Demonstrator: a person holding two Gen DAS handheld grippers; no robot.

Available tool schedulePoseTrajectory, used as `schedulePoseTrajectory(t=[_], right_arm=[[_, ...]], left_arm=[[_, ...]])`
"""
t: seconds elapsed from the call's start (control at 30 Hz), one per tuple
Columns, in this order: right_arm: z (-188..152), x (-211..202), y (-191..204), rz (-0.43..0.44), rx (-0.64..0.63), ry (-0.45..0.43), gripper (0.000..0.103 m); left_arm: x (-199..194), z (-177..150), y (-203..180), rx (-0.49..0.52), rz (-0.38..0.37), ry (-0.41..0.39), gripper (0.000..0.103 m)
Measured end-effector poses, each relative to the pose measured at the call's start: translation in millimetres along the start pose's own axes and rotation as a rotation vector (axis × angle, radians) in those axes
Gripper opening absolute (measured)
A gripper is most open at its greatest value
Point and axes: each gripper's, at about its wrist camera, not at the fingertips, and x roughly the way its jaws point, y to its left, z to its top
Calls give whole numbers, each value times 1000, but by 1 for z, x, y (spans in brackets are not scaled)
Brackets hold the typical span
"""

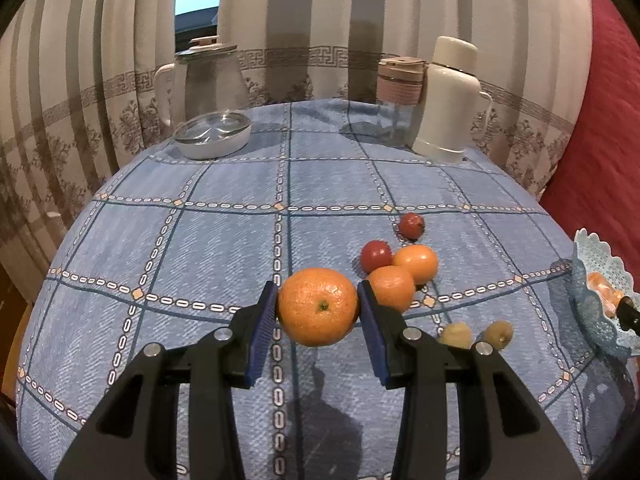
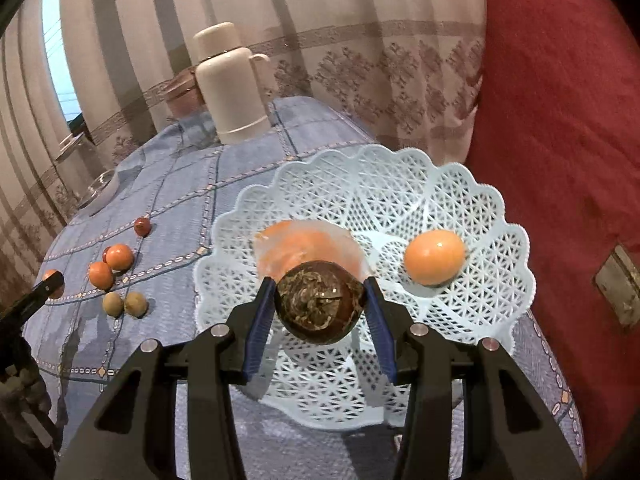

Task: Organize fruits
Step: 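Carry the mangosteen into the white basket and open the right gripper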

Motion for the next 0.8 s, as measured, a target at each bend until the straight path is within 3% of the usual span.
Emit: schedulePoseTrajectory(t=[0.43,0.8], right_arm=[[-1,4,-7,16,11,19,46],[4,-10,-3,55,23,-21,47]], left_arm=[[-5,2,-14,21,-12,-11,41],[-12,8,-26,43,-39,-33,41]])
